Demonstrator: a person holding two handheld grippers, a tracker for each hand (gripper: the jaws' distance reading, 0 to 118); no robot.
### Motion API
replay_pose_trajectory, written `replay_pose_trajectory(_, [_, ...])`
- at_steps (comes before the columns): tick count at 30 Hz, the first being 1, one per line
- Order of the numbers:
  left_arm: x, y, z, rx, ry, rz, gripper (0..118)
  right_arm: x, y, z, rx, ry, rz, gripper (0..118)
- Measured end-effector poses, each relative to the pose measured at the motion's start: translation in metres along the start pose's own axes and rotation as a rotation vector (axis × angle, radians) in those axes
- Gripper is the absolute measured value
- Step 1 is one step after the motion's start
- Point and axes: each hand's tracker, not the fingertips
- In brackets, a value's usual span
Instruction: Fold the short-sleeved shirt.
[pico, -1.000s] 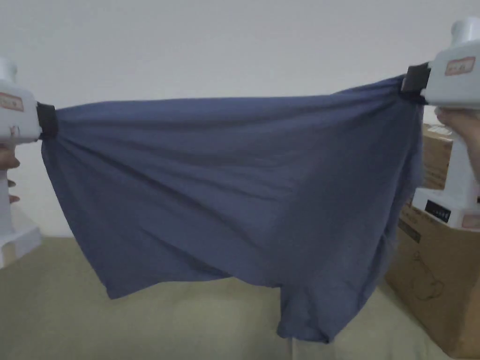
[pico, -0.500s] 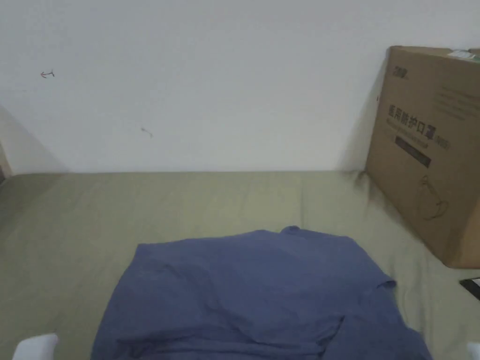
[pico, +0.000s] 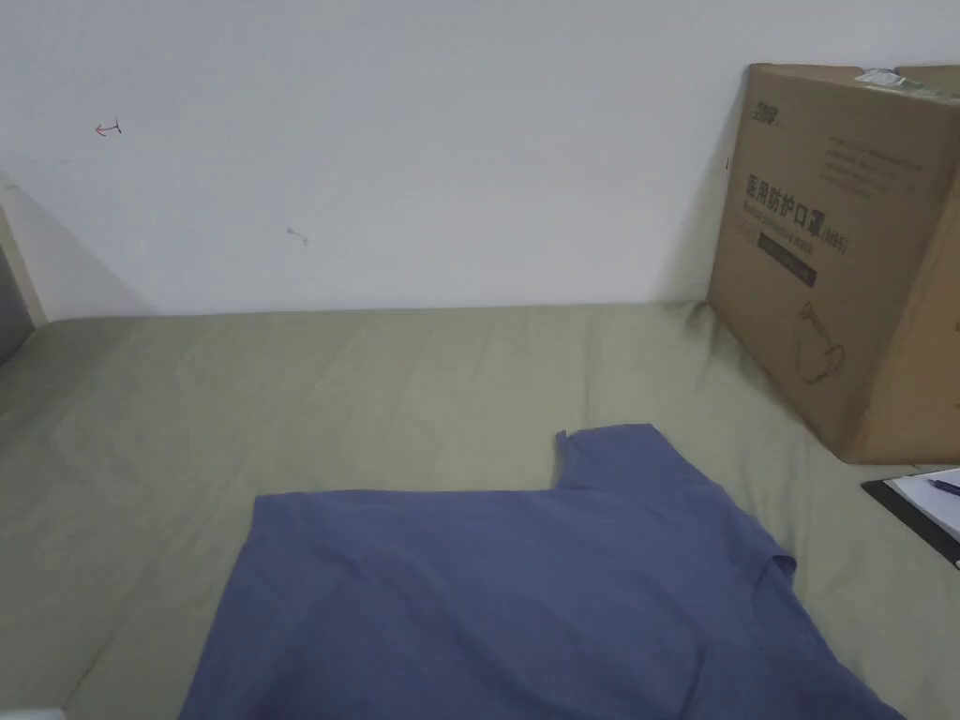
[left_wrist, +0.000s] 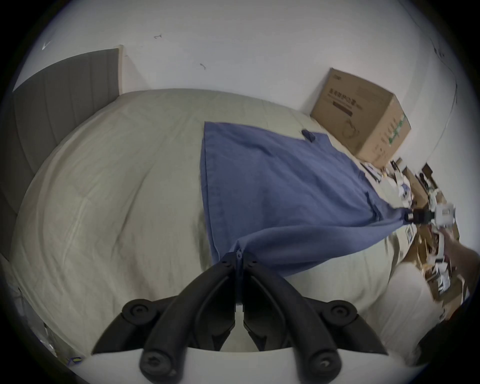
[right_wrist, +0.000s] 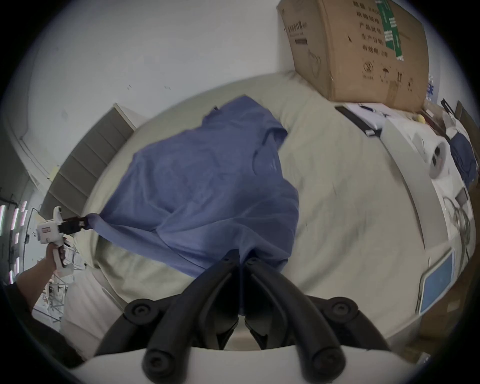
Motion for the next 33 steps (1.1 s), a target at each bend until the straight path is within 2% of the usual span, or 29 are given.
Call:
replay_pose_trajectory(4, [-0.001,-0.027,-0.014,-0.073,0.013,0.002,2,0.0,-0.02,-0.03,-0.114,-0.074,-0.033,1])
replay_pose_trajectory(7, [-0.005,-0.033,-0.021,-0.088,0.04,0.04,4,-0.013,-0.024,-0.045,-0.135,-0.155,-0.006,1])
replay_pose_trajectory(8, [-0.006,-0.032,-0.019,-0.099,0.057,0.043,16,-0.018,-0.023,-0.048,-0.139,-0.186,0.023,1])
replay_pose_trajectory(10, [-0.002,-0.03,-0.014,-0.128,0.17,0.009,65,-0.026,-0.022,-0.048,-0.152,-0.223,0.059,9])
replay_pose_trajectory(11, [-0.004,-0.029,-0.01,-0.158,0.232,-0.013,101,-0.027,-0.022,-0.045,-0.168,-0.241,0.061,34])
replay_pose_trajectory(12, [-0.006,-0.029,-0.005,-0.169,0.263,-0.022,115,-0.028,-0.023,-0.042,-0.17,-0.253,0.081,65])
replay_pose_trajectory(13, [-0.008,-0.03,0.005,-0.144,0.256,-0.013,117,-0.031,-0.023,-0.037,-0.165,-0.262,0.09,100])
replay_pose_trajectory(14, [-0.01,-0.028,0.021,-0.1,0.236,0.01,117,-0.034,-0.023,-0.029,-0.149,-0.252,0.086,118])
replay_pose_trajectory(15, [-0.009,-0.025,0.035,-0.06,0.219,0.045,117,-0.038,-0.022,-0.014,-0.064,-0.232,0.089,112])
replay_pose_trajectory(16, [-0.007,-0.023,0.047,-0.026,0.207,0.071,117,-0.045,-0.026,0.003,-0.049,-0.223,0.084,110])
replay_pose_trajectory(19, [0.009,-0.019,0.086,0.095,0.132,0.125,117,-0.069,-0.033,0.042,0.031,-0.163,0.06,111])
replay_pose_trajectory(20, [0.019,-0.018,0.098,0.134,0.108,0.141,117,-0.088,-0.025,0.046,0.063,-0.135,0.059,110])
replay_pose_trajectory(22, [0.038,-0.018,0.115,0.176,0.036,0.169,115,-0.115,-0.034,0.069,0.194,-0.072,0.066,108])
replay_pose_trajectory(23, [0.05,-0.021,0.125,0.237,0.0,0.176,108,-0.127,-0.041,0.078,0.288,-0.023,0.087,102])
replay_pose_trajectory(24, [0.062,-0.026,0.133,0.298,-0.014,0.176,96,-0.135,-0.047,0.083,0.361,0.004,0.103,92])
replay_pose_trajectory(25, [0.074,-0.031,0.138,0.363,-0.012,0.173,77,-0.146,-0.056,0.089,0.431,0.03,0.113,66])
replay_pose_trajectory(26, [0.088,-0.038,0.144,0.421,0.011,0.16,40,-0.157,-0.068,0.096,0.537,0.042,0.114,14])
replay_pose_trajectory(27, [0.101,-0.044,0.147,0.468,0.044,0.134,7,-0.164,-0.076,0.097,0.61,0.029,0.087,0])
replay_pose_trajectory(28, [0.112,-0.051,0.149,0.51,0.081,0.106,0,-0.167,-0.08,0.096,0.634,0.012,0.063,0])
replay_pose_trajectory(29, [0.123,-0.059,0.15,0.557,0.145,0.085,0,-0.171,-0.086,0.095,0.657,0.003,0.031,0])
replay_pose_trajectory(30, [0.131,-0.065,0.153,0.597,0.168,0.075,0,-0.171,-0.089,0.096,0.658,0.039,0.009,0])
replay_pose_trajectory(32, [0.134,-0.069,0.156,0.616,0.097,0.071,0,-0.159,-0.087,0.093,0.619,0.13,-0.031,0])
replay_pose_trajectory(33, [0.134,-0.068,0.156,0.608,0.109,0.072,0,-0.156,-0.086,0.093,0.606,0.122,-0.031,0])
